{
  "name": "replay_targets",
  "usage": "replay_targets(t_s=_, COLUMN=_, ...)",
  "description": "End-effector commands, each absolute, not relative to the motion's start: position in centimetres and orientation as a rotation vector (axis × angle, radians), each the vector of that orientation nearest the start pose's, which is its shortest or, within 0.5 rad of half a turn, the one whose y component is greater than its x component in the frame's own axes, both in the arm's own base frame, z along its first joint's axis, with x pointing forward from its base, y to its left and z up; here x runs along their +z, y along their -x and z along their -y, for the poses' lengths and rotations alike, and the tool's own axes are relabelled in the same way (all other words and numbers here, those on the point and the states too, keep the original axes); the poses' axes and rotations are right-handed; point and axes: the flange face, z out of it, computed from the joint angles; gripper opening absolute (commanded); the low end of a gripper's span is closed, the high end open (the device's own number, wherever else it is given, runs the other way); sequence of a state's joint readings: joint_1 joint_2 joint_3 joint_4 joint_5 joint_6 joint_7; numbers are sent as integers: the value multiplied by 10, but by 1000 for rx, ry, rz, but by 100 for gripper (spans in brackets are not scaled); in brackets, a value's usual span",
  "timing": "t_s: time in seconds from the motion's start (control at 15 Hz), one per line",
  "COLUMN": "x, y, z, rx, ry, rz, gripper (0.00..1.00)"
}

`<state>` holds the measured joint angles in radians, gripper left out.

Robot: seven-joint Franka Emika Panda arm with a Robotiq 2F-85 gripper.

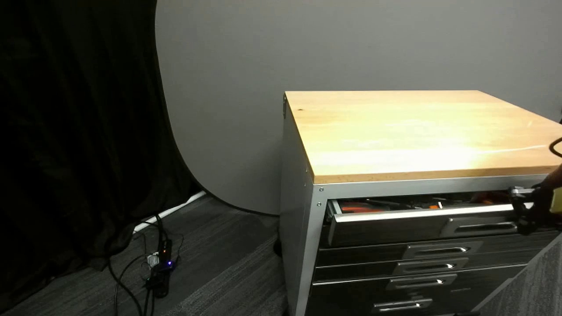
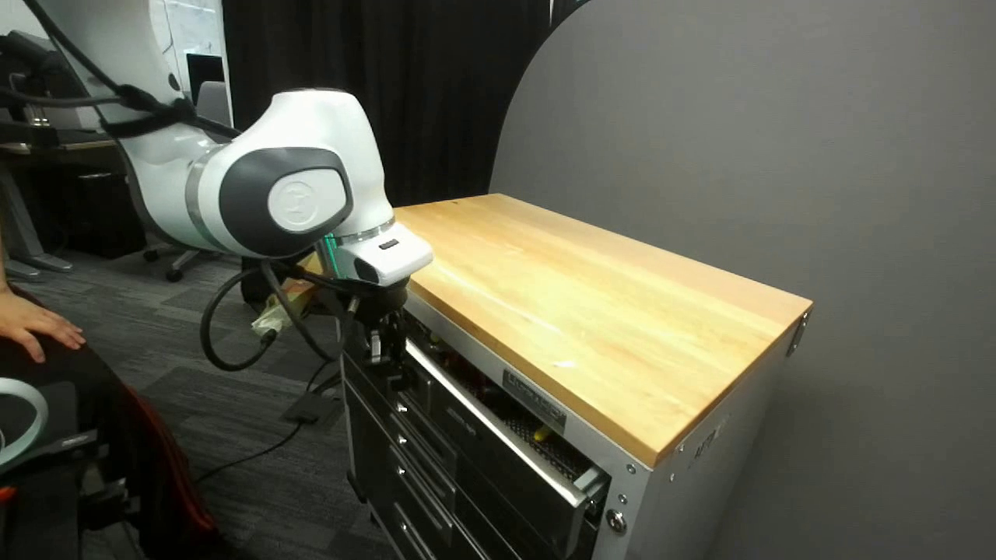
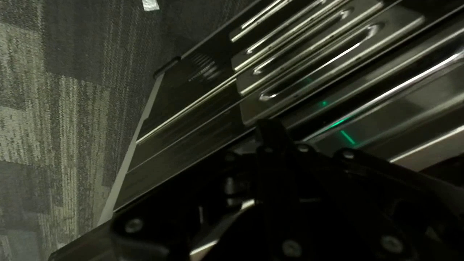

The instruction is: Put the screwdriver in the drawer and close it

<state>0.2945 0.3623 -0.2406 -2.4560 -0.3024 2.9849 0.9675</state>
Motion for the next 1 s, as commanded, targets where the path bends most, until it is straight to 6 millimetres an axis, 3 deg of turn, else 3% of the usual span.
replay_targets(t_s=0.0, x=172, y=-522, z=-59, rx=-573, ry=2957, rz=-945, gripper=4)
replay_targets(t_s=0.2, x=172, y=-533, z=-68, rx=-713, ry=2932, rz=-933, gripper=3)
replay_targets(t_s=0.47, x=175, y=-517, z=-65, rx=-732, ry=3003, rz=-867, gripper=9)
replay_targets(t_s=0.53, x=179, y=-512, z=-63, rx=-720, ry=3025, rz=-841, gripper=30)
replay_targets(t_s=0.8, x=221, y=-486, z=-52, rx=-612, ry=3143, rz=-519, gripper=56)
replay_targets(t_s=0.93, x=241, y=-484, z=-56, rx=-586, ry=3167, rz=-351, gripper=72)
